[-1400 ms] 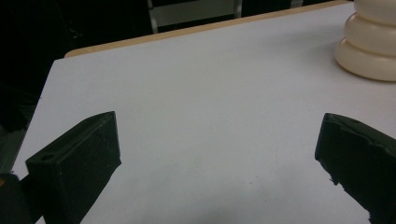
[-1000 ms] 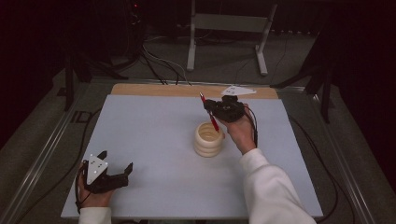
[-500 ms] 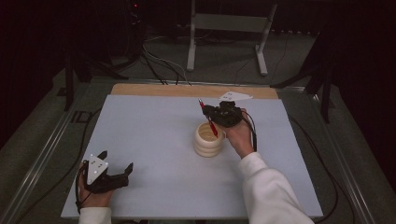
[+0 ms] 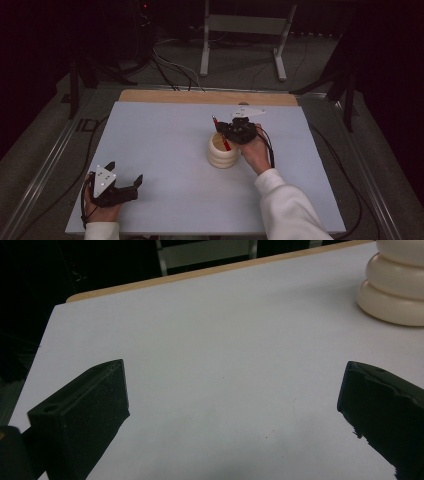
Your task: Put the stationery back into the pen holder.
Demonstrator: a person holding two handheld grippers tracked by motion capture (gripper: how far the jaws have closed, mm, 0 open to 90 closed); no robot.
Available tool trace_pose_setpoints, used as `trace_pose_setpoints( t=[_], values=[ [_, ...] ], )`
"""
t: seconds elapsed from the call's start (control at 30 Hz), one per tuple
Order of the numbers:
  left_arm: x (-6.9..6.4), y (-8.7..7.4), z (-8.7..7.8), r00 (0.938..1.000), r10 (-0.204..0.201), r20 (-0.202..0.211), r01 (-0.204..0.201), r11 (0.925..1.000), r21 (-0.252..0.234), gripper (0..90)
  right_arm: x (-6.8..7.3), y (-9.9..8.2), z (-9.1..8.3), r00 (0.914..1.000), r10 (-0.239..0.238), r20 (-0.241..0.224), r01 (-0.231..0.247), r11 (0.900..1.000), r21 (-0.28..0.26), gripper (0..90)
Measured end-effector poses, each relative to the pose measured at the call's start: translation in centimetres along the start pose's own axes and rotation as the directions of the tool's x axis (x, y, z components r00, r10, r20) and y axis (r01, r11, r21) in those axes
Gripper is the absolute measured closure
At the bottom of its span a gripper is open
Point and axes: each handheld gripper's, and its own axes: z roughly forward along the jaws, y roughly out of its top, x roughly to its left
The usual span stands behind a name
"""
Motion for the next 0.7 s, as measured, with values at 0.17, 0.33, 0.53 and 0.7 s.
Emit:
trace_pose_setpoints(
  t=[0.17, 0.33, 0.53, 0.7],
  values=[
    [0.0, 0.0, 0.0, 1.0000, -0.001, 0.000, 0.001, 1.0000, 0.001, 0.7, 0.2, -0.6, 0.3, 0.9997, -0.019, -0.014, 0.020, 0.9989, 0.043, 77.5],
    [0.0, 0.0, 0.0, 1.0000, 0.000, 0.001, 0.000, 1.0000, 0.000, 0.7, 0.2, -0.9, -0.1, 0.9995, -0.006, -0.032, 0.008, 0.9988, 0.048, 46.4],
    [0.0, 0.0, 0.0, 1.0000, -0.001, 0.001, 0.001, 1.0000, 0.000, 0.7, -0.5, -0.9, -1.5, 0.9988, 0.047, 0.011, -0.047, 0.9989, -0.005, 22.1],
    [0.0, 0.0, 0.0, 1.0000, -0.003, 0.002, 0.003, 1.0000, -0.001, 0.7, -1.1, -1.5, -3.3, 0.9917, 0.082, 0.099, -0.081, 0.9967, -0.010, 9.6]
  ],
)
